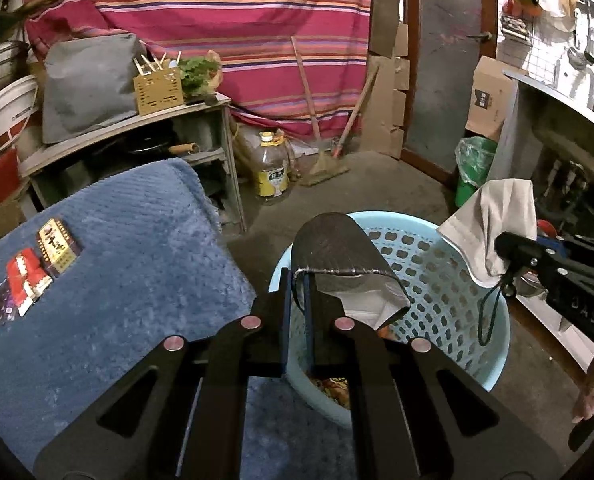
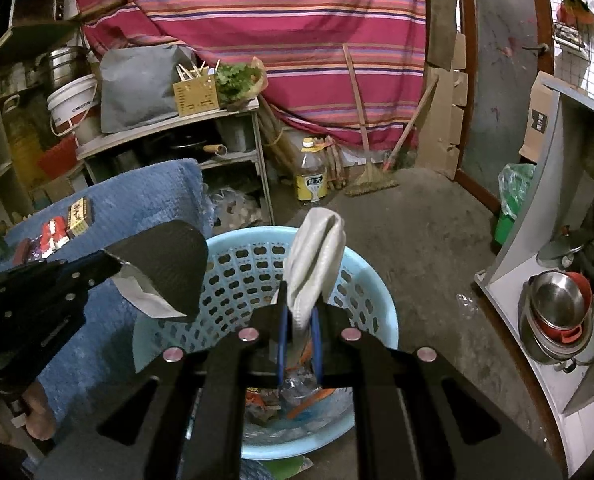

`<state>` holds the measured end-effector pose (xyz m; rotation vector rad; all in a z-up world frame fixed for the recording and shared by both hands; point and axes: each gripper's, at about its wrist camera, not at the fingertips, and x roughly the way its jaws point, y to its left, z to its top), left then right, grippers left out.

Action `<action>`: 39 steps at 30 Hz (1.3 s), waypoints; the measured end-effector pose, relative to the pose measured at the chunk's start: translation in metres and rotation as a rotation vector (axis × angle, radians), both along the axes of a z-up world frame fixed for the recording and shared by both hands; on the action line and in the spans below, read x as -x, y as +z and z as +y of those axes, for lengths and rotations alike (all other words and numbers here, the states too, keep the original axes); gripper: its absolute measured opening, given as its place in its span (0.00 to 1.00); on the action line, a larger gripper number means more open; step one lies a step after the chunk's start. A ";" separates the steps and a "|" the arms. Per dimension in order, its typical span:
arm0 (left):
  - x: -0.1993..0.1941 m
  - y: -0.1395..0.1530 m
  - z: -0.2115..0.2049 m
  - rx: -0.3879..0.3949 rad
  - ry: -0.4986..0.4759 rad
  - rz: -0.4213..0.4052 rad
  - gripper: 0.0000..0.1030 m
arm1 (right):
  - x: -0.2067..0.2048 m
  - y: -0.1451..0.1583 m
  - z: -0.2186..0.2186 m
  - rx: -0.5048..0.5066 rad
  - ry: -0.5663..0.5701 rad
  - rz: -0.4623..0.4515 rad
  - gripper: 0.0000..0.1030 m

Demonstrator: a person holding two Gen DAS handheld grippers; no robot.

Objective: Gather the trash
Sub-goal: 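Carry both items over the basket and open the left tool to drop the black roll, then open the right tool over the basket to drop the white mask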

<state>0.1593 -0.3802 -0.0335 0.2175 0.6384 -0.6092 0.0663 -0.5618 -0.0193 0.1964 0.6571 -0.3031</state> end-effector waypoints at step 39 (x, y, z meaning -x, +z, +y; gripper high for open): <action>0.000 0.068 0.238 0.028 0.409 -0.185 0.95 | -0.059 -0.038 0.043 0.027 -0.088 0.117 0.80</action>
